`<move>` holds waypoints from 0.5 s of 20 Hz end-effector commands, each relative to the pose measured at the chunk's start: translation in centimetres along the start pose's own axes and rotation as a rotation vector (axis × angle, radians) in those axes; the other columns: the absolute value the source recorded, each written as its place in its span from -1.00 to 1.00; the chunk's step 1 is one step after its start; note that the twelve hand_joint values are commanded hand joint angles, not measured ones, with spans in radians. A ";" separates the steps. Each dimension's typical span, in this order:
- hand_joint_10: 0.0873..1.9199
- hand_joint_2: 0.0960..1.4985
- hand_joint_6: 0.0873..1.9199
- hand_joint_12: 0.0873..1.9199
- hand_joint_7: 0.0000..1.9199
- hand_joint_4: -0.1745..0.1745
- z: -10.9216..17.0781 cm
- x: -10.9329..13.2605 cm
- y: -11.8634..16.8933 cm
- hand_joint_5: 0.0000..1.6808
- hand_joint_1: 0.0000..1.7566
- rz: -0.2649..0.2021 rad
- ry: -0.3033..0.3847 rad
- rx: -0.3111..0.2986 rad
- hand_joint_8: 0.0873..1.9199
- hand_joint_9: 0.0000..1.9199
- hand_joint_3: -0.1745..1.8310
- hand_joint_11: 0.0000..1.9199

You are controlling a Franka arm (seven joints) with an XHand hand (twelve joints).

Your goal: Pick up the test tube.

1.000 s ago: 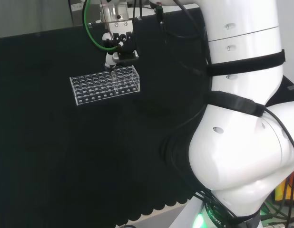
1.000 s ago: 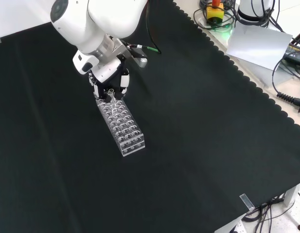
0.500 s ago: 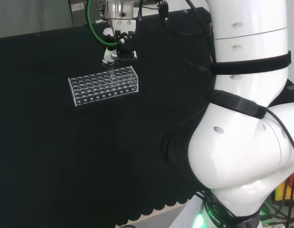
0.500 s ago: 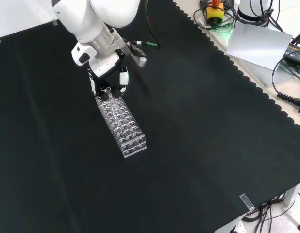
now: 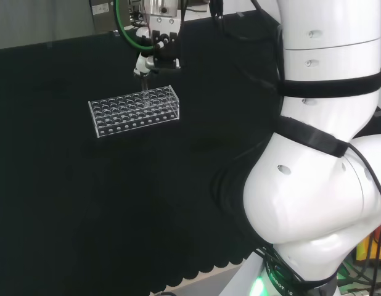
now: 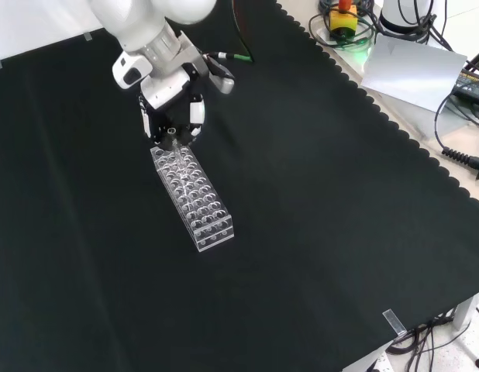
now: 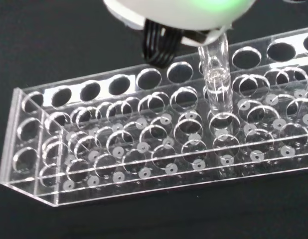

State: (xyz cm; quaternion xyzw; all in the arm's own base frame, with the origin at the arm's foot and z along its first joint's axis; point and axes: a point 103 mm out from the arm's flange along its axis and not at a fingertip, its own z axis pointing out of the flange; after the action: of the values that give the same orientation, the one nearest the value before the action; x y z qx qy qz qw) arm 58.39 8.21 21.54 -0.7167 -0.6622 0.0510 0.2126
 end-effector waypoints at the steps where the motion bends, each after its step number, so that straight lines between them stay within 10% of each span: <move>1: -0.40 -0.28 -0.30 0.06 0.35 -1.00 -2.6 -0.2 -1.6 0.48 0.50 -0.003 0.052 -0.005 -0.29 0.57 -0.06 0.11; 10: -0.40 -0.29 -0.30 0.06 0.35 -1.00 -8.3 0.3 -3.1 0.48 0.50 -0.024 0.081 -0.077 -0.29 0.57 -0.05 0.11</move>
State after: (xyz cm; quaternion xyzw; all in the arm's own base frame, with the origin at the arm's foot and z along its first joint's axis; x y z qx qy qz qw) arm 58.36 7.07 27.63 -0.7188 -0.6603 0.0087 0.2175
